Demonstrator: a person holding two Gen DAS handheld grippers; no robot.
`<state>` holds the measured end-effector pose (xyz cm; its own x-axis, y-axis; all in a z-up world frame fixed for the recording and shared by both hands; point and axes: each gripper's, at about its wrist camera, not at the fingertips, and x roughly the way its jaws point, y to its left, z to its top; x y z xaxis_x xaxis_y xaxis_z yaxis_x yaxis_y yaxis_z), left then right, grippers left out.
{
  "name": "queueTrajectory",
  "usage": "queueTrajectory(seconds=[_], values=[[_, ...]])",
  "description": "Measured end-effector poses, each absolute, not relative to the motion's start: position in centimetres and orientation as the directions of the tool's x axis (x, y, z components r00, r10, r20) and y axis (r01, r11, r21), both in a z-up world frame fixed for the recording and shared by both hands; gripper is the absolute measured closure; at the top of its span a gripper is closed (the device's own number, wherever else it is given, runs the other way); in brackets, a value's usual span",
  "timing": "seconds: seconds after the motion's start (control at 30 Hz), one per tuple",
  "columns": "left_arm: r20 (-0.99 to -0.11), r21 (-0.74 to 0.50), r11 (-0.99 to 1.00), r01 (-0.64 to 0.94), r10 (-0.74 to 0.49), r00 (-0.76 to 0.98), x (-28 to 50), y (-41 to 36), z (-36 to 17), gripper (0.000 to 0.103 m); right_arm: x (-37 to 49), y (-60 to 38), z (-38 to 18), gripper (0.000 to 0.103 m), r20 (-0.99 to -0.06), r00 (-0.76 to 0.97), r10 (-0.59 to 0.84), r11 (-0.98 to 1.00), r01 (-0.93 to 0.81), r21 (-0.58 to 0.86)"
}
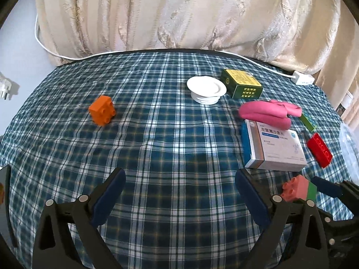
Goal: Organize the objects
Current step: 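Close the right gripper on the pink-and-green stacked block, then reach the left gripper to the curled pink foam tube and grasp it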
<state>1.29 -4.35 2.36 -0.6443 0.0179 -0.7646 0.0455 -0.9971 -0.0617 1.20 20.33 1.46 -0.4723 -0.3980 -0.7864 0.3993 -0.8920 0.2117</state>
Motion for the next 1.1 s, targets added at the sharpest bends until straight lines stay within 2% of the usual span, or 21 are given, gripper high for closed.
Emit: queueTrajectory(seconds=[0.27,1.1], values=[[-0.766,-0.055,-0.998,0.033,0.021,-0.643,0.8,-3.6,2.9,0.005,1.0,19.7,1.0,0.052,-0.791,-0.459,-0.404,-0.885,0.417,0.210],[-0.764,-0.035,-0.993,-0.112,0.099,-0.637,-1.2,3.3,4.0,0.005,3.9,27.1,2.2,0.053,-0.744,-0.564,-0.359,-0.931,0.277,0.239]])
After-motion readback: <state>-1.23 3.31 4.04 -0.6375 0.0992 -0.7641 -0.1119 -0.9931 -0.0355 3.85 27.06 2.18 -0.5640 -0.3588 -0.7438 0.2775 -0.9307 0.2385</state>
